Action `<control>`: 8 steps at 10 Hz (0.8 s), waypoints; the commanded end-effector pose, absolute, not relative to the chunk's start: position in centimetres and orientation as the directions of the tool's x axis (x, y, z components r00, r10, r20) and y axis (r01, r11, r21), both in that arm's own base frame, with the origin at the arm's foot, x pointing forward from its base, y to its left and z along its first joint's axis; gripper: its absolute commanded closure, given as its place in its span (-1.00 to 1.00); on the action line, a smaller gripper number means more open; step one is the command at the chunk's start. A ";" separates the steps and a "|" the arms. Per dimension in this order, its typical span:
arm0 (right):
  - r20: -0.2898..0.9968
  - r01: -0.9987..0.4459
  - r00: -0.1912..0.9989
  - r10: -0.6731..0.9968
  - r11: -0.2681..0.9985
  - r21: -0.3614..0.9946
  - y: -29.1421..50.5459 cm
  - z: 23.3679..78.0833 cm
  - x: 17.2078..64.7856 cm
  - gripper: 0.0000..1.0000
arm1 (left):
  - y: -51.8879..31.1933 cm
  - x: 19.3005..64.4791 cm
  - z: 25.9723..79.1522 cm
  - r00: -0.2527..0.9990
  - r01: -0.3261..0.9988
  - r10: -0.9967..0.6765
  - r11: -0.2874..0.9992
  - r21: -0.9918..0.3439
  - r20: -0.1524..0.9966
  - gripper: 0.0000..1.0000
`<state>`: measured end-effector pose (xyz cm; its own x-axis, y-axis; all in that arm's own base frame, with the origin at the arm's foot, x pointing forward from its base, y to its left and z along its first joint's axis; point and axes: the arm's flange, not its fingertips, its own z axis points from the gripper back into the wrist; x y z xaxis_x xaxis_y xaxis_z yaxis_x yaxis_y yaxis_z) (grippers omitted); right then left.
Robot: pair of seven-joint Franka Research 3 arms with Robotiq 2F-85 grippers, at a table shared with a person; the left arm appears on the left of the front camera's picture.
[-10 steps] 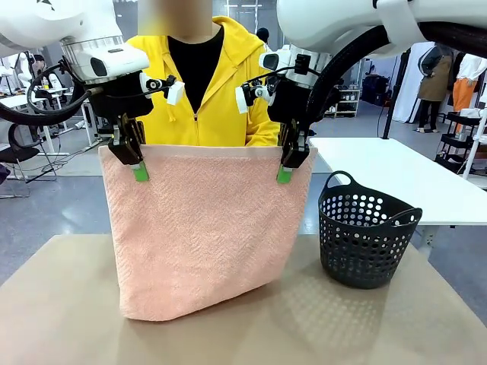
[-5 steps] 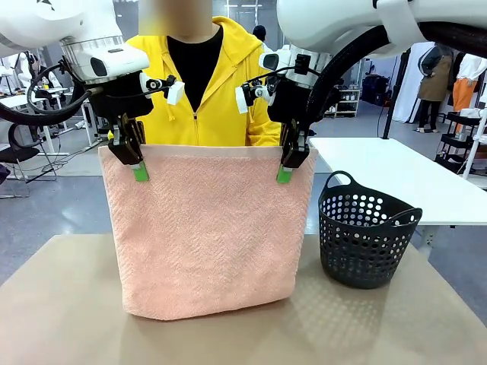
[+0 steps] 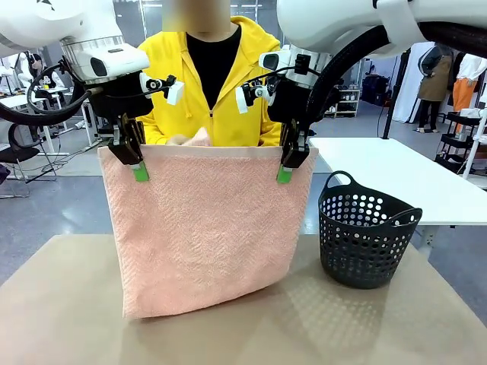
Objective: Fold the towel.
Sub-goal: Release the end of the 100 cm Hotel Towel you were holding and grab the top end of the folded side.
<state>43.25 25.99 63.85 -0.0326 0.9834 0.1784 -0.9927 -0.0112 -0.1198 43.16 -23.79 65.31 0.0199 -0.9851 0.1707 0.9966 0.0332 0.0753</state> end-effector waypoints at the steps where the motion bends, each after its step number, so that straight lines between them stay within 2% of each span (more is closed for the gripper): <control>1: 0.168 -0.992 -0.033 0.985 -0.013 -0.122 25.9 63.9 43.2 1.00 | -23.9 43.4 65.6 0.014 0.996 -0.985 0.028 0.081 0.172 1.00; 8: 0.168 -0.992 -0.033 0.985 -0.013 -0.122 25.9 63.9 43.2 1.00 | -23.9 43.4 65.6 0.014 0.996 -0.985 0.028 0.081 0.172 1.00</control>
